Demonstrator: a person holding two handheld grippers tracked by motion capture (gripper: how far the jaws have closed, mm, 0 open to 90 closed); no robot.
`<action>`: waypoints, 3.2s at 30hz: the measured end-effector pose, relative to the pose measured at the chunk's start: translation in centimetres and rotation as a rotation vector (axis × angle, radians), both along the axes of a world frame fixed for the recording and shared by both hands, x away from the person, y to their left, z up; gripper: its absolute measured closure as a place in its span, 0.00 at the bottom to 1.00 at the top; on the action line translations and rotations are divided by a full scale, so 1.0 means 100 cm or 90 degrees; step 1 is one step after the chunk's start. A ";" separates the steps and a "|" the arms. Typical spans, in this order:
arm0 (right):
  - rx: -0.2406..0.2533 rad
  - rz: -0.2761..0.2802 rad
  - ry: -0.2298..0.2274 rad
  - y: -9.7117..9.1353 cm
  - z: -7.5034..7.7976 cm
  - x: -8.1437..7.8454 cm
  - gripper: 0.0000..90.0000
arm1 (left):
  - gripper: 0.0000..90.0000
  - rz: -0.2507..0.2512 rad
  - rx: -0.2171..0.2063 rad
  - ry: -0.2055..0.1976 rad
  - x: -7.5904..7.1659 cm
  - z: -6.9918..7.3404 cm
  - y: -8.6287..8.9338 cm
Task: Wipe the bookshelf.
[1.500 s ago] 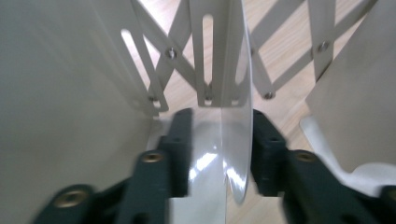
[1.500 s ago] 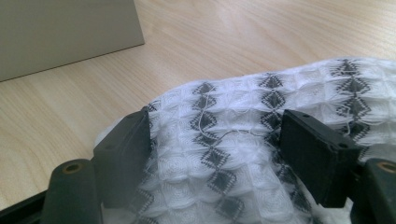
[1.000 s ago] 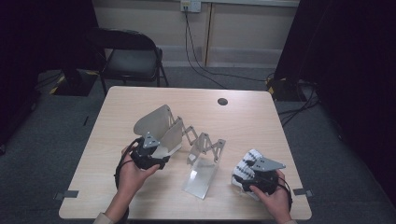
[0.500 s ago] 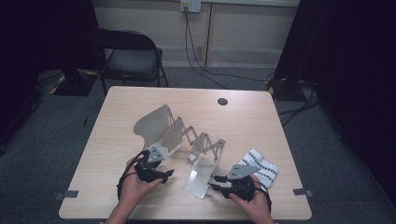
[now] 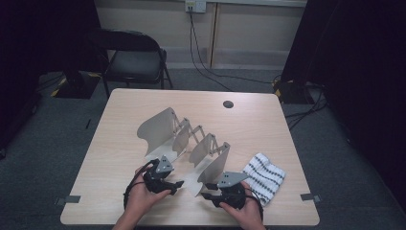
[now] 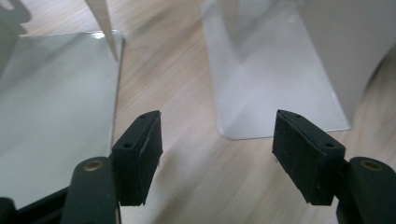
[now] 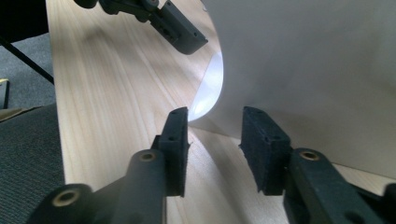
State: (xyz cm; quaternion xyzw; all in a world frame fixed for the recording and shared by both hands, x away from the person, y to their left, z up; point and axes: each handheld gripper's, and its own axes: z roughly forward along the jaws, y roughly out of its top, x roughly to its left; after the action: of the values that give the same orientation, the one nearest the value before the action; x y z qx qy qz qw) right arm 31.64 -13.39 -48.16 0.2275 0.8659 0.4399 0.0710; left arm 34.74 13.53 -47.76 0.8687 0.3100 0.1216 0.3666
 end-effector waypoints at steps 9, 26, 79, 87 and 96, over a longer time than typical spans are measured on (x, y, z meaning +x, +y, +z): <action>-0.015 -0.083 -0.002 -0.031 -0.001 0.008 0.50 | 0.34 -0.007 0.000 0.003 0.000 -0.003 -0.006; 0.014 -0.104 -0.044 -0.054 0.005 0.047 0.23 | 0.31 0.005 0.011 0.000 0.004 -0.006 0.002; -0.108 -0.220 0.008 -0.108 -0.005 0.040 0.47 | 0.22 0.102 0.029 0.006 0.003 -0.008 0.080; -0.095 -0.131 -0.012 -0.069 -0.007 0.060 0.45 | 0.21 0.119 0.025 0.015 -0.003 -0.014 0.092; -0.095 -0.160 -0.028 -0.072 0.010 0.045 0.39 | 0.17 0.119 0.021 0.007 -0.003 -0.017 0.095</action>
State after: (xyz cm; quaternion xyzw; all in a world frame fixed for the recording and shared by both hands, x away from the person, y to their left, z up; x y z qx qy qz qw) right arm 36.16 -20.62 -47.19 0.3186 0.8592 0.3666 0.1612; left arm 34.49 23.00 -49.42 0.8426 0.3898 0.1555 0.3375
